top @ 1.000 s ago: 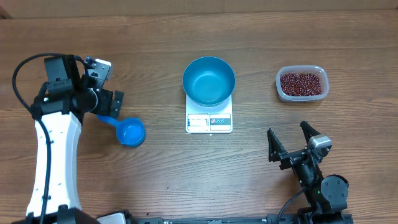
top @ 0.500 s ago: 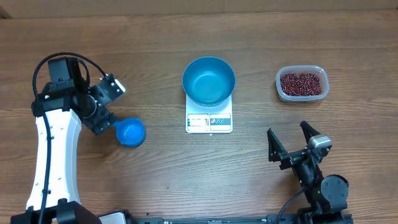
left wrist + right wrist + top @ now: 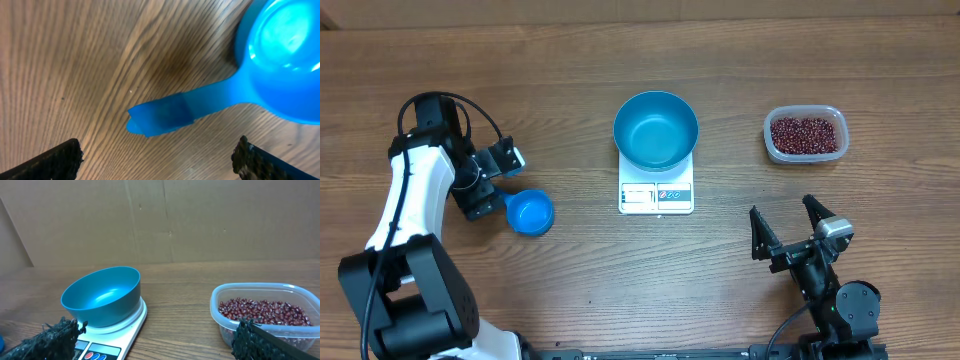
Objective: Scoop item into bowl and weigh 150g on scale
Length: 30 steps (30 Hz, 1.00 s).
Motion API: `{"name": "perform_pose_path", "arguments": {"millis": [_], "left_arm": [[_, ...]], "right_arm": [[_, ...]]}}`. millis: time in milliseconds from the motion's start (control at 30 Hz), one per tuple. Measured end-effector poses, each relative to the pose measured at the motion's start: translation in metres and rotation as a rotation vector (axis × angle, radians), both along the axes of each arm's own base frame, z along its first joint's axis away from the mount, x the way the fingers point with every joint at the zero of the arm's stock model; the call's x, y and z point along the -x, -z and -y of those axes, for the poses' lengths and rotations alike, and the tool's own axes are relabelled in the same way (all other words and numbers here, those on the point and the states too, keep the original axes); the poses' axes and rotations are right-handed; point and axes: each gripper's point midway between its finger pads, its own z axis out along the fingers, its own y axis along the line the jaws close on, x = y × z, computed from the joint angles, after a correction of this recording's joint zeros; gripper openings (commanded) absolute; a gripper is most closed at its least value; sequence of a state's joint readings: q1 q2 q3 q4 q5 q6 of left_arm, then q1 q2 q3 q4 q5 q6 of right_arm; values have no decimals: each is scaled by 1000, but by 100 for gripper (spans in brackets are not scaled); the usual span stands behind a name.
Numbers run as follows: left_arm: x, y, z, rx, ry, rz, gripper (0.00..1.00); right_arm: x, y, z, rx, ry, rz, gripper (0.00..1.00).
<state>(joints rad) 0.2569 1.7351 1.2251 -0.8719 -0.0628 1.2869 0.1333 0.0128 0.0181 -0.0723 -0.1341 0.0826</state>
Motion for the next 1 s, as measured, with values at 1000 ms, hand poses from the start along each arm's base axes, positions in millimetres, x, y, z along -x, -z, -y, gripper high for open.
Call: {"name": "perform_pose_path", "arguments": {"millis": [1000], "left_arm": [[-14, 14, 23, 108, 236, 15, 98]], "right_arm": [[0, 0, 0, 0, 0, 0, 100]]}}
